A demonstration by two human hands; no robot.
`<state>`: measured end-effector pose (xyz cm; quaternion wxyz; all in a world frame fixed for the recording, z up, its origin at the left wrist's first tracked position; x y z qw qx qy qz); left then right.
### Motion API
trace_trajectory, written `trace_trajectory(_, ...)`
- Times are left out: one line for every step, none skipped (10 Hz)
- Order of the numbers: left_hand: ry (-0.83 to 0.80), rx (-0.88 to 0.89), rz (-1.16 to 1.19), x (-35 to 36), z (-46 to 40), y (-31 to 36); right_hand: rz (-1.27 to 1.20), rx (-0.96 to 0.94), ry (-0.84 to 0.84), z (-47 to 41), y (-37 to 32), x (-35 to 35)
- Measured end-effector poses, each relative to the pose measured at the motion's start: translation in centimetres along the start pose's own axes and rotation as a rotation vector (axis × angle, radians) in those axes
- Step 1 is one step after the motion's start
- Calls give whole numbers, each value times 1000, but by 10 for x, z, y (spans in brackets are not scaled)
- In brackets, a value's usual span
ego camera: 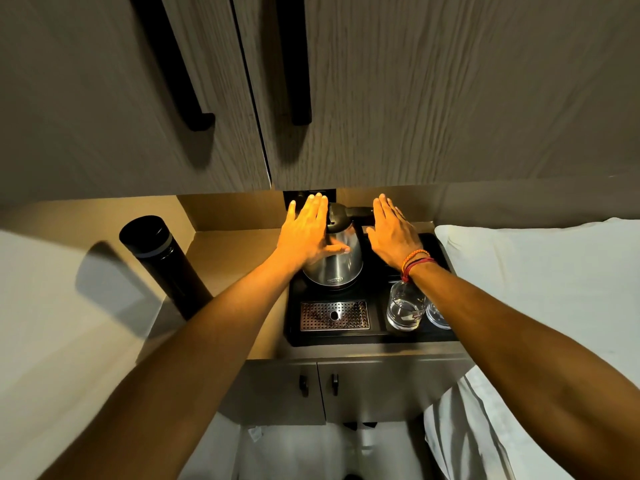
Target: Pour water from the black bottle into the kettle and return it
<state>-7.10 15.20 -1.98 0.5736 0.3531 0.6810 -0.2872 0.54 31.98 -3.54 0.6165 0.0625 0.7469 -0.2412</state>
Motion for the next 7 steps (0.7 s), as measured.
trace_trajectory(-40,-10,-33,1,-2,-1,15,-3,4,0,-1,0)
trace_trajectory(-64,-32,-29,3,-2,3,92,-26,-6,4,-5,0)
trace_trajectory(-88,-62,-33,-1,-2,4,144,-21,-27,5,-10,-5)
trace_trajectory(-113,-75,-119,-16,5,13,254,-28,-78,21,-22,-21)
trace_trajectory(-63,-72,-121,-30,17,22,268,-58,-43,44,-29,-31)
trace_trajectory(14,-86,-109,-60,41,34,292,-132,43,82,-39,-57)
trace_trajectory(59,-64,-169,-84,58,44,330,-154,138,106,-47,-80)
Point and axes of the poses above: each hand's wrist, its own z-axis away from the middle knuckle, its own x-axis out of the palm, y = z × x, the point moved 6 cm from there along -z, towards the middle knuckle, and after that the axes turned 7 degrees about x, right-handed, at the moved point
